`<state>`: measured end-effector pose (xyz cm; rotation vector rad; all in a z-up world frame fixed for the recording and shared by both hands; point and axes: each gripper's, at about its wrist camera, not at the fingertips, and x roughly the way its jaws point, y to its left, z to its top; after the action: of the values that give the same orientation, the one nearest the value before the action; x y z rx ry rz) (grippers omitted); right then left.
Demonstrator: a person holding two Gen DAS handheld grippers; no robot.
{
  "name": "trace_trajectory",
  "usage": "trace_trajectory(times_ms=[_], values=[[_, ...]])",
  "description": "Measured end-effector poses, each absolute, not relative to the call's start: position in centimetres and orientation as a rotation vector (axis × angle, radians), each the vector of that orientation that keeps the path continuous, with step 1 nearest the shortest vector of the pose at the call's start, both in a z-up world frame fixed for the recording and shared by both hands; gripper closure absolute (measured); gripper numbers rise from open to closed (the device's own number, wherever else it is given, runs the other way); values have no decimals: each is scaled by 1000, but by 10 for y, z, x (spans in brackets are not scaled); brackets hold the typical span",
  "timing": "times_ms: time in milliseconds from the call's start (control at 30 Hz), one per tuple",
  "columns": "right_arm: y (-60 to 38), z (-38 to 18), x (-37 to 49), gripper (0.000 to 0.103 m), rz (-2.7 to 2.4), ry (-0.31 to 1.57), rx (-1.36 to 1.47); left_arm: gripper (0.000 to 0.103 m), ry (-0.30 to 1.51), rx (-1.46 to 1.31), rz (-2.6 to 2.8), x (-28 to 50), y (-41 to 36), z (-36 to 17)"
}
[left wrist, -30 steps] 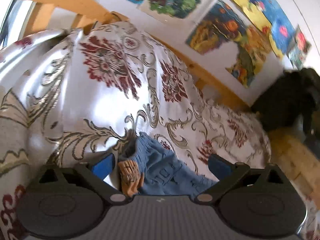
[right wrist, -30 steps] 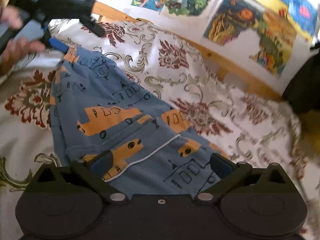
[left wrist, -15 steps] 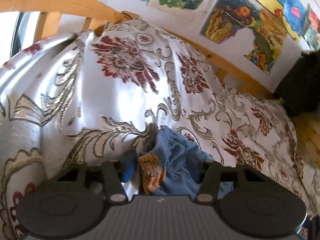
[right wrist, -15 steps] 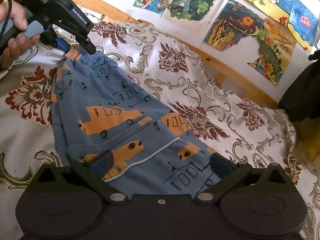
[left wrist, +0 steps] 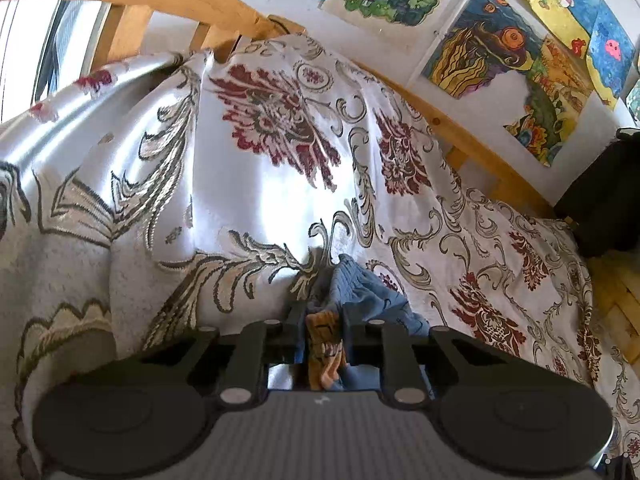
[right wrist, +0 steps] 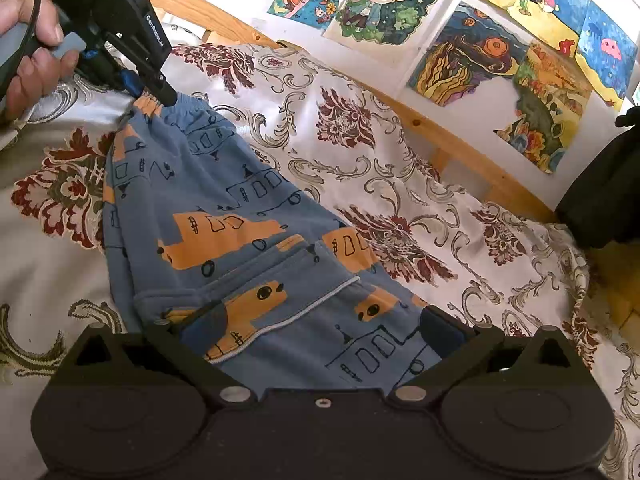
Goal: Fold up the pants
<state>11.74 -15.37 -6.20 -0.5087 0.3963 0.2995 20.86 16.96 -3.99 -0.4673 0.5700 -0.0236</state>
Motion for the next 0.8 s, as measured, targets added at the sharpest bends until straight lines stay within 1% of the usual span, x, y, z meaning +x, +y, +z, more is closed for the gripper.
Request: trace_trajectory(times_ms=[133, 233, 333, 533, 700, 800], values=[[-163, -58, 126, 1, 336, 444, -450, 85, 527, -425, -16, 201, 160, -30], [-174, -43, 137, 1, 388, 491, -398, 85, 474, -351, -36, 190, 146, -16], [-187, -25, 132, 1, 322, 436, -364, 85, 416, -290, -74, 177, 129, 0], [-227, -3, 104, 1, 288, 427, -219, 85, 323, -227, -152, 144, 84, 31], [-264, 8, 84, 1, 212, 386, -223, 85, 278, -120, -268, 119, 27, 49], [-298, 12, 83, 1, 141, 412, -161, 85, 272, -63, -334, 109, -11, 53]])
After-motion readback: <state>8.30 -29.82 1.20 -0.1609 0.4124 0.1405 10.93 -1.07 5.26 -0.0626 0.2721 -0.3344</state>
